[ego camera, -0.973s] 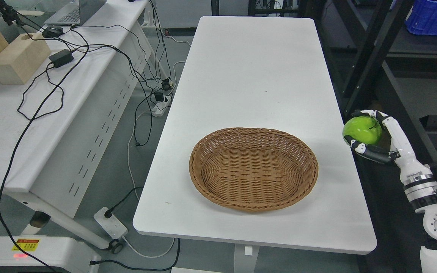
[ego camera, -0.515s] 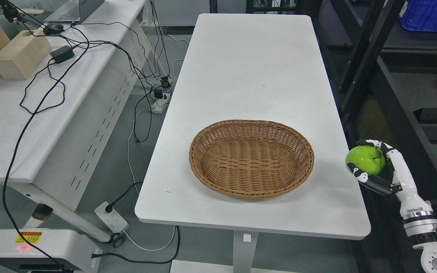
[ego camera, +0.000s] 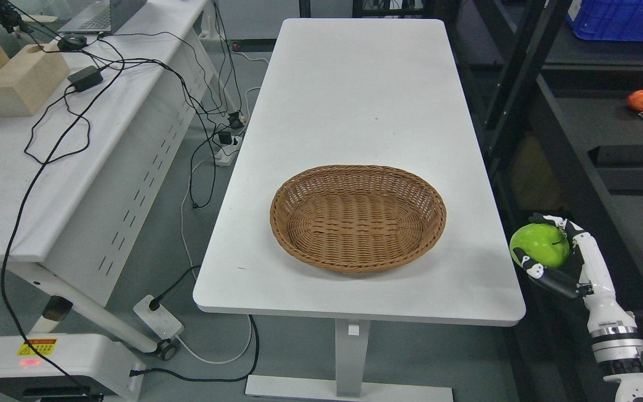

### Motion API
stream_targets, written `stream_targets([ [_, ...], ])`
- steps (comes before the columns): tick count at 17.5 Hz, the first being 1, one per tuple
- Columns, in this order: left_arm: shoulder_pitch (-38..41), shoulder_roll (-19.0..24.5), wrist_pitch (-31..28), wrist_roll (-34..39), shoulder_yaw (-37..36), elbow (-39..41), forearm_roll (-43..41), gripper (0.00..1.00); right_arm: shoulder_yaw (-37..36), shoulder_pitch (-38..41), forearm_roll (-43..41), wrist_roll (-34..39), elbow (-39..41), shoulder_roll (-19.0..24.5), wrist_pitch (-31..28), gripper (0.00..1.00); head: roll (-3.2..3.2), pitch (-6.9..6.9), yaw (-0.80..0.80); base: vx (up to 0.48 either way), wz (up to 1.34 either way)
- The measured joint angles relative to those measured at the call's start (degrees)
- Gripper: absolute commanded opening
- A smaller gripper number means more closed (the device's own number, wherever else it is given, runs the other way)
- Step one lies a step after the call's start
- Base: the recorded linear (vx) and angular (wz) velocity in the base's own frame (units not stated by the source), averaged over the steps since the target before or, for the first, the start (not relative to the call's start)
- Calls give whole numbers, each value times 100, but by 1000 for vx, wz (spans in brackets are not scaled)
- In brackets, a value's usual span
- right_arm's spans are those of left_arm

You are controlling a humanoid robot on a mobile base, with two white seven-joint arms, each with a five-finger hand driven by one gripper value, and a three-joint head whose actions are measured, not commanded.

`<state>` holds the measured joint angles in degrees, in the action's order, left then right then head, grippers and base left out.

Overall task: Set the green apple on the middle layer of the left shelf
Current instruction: 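Carry the green apple in the right hand while turning toward the shelf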

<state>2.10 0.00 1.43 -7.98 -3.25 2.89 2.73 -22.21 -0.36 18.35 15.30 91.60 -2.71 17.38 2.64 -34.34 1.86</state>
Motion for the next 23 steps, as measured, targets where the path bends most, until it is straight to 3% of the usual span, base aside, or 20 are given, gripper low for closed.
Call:
stream_targets([
  [23, 2, 0, -1, 3, 0, 0, 0, 100, 367, 644, -20, 64, 145, 245, 392, 1, 0, 0, 0, -258, 10],
])
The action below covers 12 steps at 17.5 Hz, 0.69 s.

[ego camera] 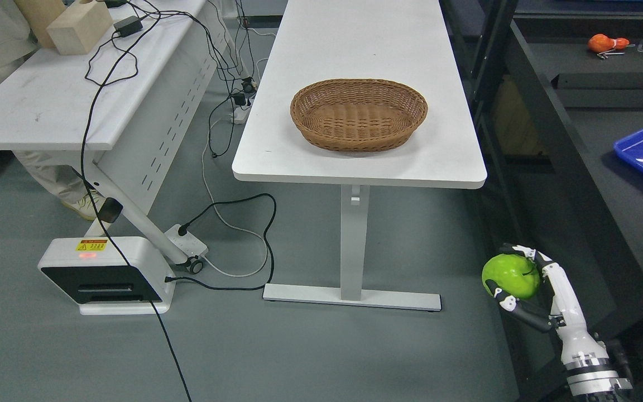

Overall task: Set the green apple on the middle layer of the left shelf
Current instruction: 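Carry the green apple in the right hand while turning toward the shelf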

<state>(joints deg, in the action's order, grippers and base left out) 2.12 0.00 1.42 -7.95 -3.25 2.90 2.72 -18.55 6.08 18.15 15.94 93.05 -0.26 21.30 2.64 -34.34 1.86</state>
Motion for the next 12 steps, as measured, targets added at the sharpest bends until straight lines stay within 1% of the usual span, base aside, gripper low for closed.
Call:
stream_targets([
  [6, -1, 0, 1, 0, 0, 0, 0, 100, 36, 12, 1, -10, 5, 11, 22, 1, 0, 0, 0, -237, -53],
  [12, -1, 0, 4, 0, 0, 0, 0, 100, 50, 20, 3, -10, 8, 18, 22, 1, 0, 0, 0, -187, -68],
])
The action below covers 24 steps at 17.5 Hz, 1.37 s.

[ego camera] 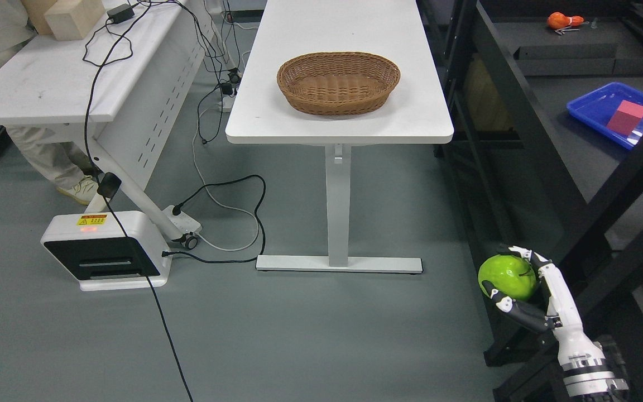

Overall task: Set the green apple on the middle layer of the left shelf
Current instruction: 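Carry the green apple in the right hand while turning toward the shelf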

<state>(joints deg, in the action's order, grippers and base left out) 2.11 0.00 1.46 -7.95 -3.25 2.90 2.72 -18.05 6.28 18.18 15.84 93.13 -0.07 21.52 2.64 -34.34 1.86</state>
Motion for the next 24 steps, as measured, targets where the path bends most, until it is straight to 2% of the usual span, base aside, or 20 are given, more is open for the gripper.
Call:
stream_targets([
  [10, 0, 0, 3, 0, 0, 0, 0, 100, 19, 23, -1, -2, 3, 4, 1, 1, 0, 0, 0, -168, -338],
  [24, 0, 0, 21, 0, 0, 0, 0, 100, 31, 26, -5, 5, 27, 7, -16, 1, 0, 0, 0, -42, -432],
])
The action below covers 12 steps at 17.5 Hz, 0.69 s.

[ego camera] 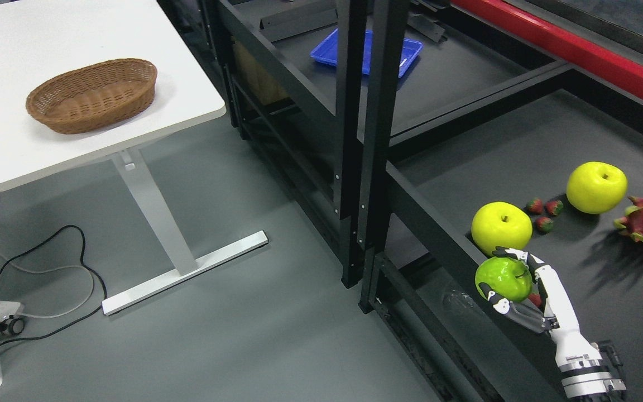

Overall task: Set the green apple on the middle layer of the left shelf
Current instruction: 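Carry the green apple in the right hand while turning toward the shelf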

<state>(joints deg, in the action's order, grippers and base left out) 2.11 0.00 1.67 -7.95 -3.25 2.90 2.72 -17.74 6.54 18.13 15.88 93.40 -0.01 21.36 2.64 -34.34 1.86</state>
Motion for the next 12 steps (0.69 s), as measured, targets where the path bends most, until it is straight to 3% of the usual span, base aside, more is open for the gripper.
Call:
stream_targets([
  [12, 0, 0, -25, 0, 0, 0, 0, 100, -10, -4, 10, 2, 118, 1, -222, 1, 0, 0, 0, 45, -443],
])
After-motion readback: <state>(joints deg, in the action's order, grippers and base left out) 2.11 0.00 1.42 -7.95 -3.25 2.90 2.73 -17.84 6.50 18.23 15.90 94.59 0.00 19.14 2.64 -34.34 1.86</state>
